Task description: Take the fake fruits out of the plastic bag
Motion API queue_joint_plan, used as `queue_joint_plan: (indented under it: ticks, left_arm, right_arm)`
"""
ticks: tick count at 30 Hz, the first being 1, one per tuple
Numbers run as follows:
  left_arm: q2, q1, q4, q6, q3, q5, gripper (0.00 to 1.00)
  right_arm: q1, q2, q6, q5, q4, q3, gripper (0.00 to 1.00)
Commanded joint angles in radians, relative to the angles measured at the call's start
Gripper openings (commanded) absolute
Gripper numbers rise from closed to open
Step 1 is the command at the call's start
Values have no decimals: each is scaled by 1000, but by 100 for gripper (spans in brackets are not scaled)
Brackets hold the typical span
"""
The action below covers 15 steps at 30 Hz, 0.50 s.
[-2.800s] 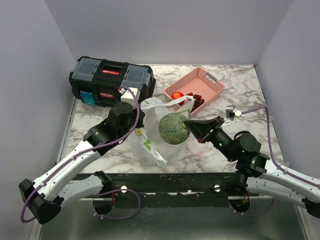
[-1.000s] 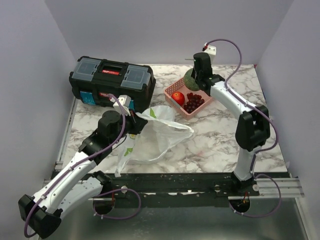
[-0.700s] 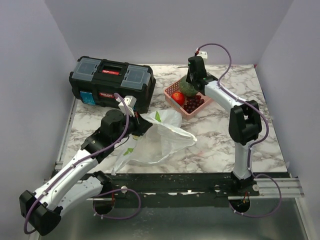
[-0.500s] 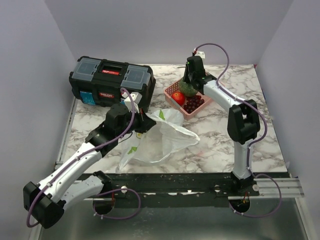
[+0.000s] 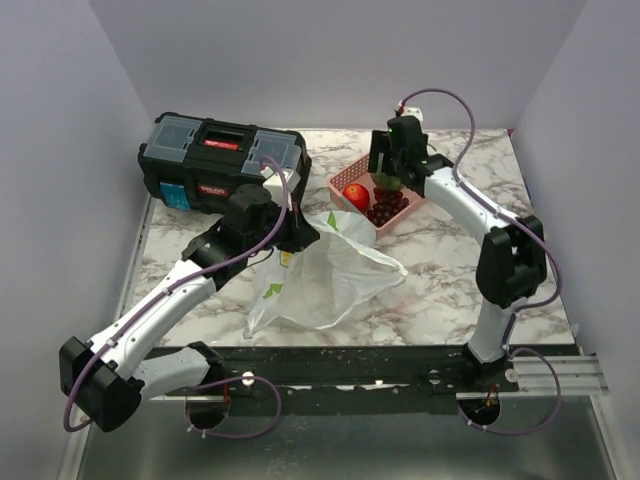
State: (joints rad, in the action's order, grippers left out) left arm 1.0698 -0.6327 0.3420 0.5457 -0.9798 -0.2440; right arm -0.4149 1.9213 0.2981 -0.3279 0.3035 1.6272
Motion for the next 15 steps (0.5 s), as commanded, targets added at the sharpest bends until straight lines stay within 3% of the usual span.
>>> queue_joint_plan:
  ticks: [1,3,6,11,15]
  left_arm:
    - [40,-4,45,-14,-36,-20,0]
    - [49,-4,49,-10,-36,-19,0]
    - [57,-3,52,1,-40,-22,0]
    - [46,-3,48,38,-42,-70,0]
    - [29,-3,55,49,-30,-66,0]
  right_arm:
    - [1,-165,11,20,49,-123,90]
    - [1,-240,26,39,35,-198,90]
    - [1,-316,13,46,-60,-313,100]
    - [1,-276,53,121,74,-187,99]
    - [1,-395,98,206,10,-329,98]
